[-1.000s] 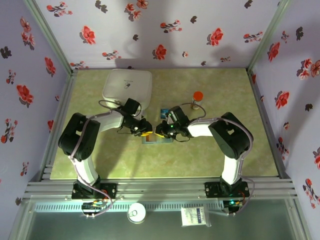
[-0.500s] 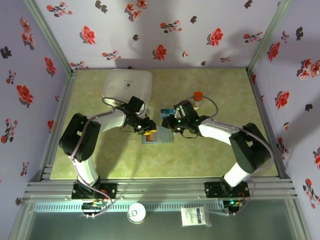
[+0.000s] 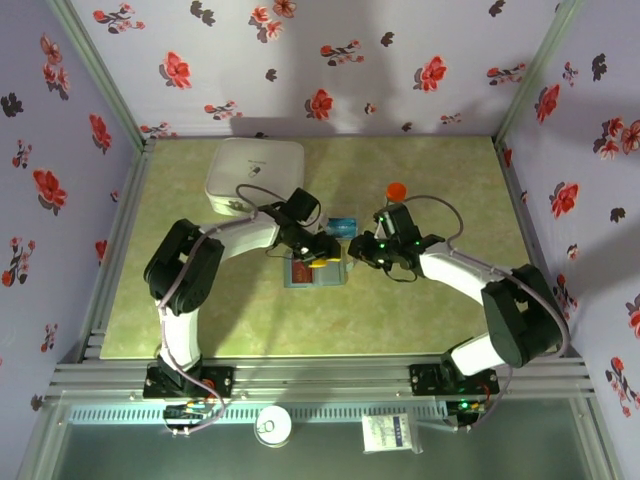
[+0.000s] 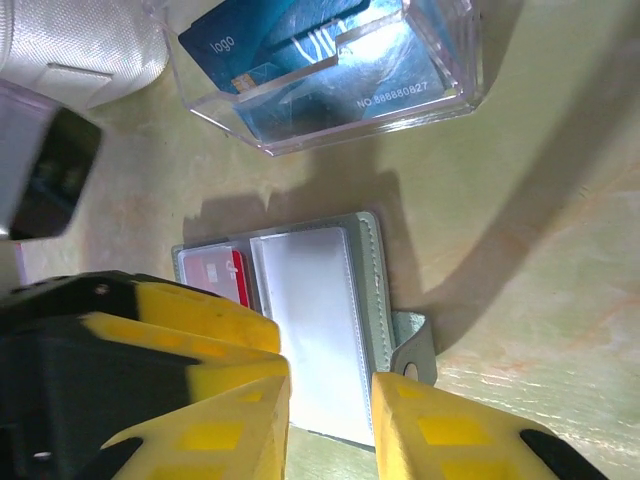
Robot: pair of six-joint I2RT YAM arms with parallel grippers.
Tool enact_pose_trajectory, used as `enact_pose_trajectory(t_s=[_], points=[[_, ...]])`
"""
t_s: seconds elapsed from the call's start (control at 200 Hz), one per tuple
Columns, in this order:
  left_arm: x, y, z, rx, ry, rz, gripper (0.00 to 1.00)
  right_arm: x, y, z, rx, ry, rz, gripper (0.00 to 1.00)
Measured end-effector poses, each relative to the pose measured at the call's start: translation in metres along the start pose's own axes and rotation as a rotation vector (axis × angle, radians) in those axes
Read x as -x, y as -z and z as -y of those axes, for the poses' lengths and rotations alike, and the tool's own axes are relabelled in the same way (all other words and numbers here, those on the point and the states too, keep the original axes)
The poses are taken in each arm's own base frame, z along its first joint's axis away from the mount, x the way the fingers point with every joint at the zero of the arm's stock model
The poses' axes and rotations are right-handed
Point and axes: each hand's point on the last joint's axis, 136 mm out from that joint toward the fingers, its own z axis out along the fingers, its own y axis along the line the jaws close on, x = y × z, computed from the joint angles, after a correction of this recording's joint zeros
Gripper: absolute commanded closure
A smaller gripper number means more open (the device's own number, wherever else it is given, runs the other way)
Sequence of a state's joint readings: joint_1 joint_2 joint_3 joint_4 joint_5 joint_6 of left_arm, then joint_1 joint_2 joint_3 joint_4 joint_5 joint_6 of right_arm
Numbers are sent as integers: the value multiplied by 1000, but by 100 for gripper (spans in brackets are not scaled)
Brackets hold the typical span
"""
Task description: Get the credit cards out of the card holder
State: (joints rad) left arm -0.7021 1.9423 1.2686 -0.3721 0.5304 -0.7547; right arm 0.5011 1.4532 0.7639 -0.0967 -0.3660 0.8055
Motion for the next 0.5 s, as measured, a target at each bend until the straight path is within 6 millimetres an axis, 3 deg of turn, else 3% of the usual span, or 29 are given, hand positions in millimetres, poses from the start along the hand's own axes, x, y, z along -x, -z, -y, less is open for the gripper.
enact_pose_trajectory(t_s=[0.28, 0.5], points=[[1, -2, -5, 31, 4, 11, 51, -2, 4, -2, 5, 12, -7, 72], [15, 38, -4, 8, 1, 108, 56, -6, -5, -16, 23, 31, -42, 73]])
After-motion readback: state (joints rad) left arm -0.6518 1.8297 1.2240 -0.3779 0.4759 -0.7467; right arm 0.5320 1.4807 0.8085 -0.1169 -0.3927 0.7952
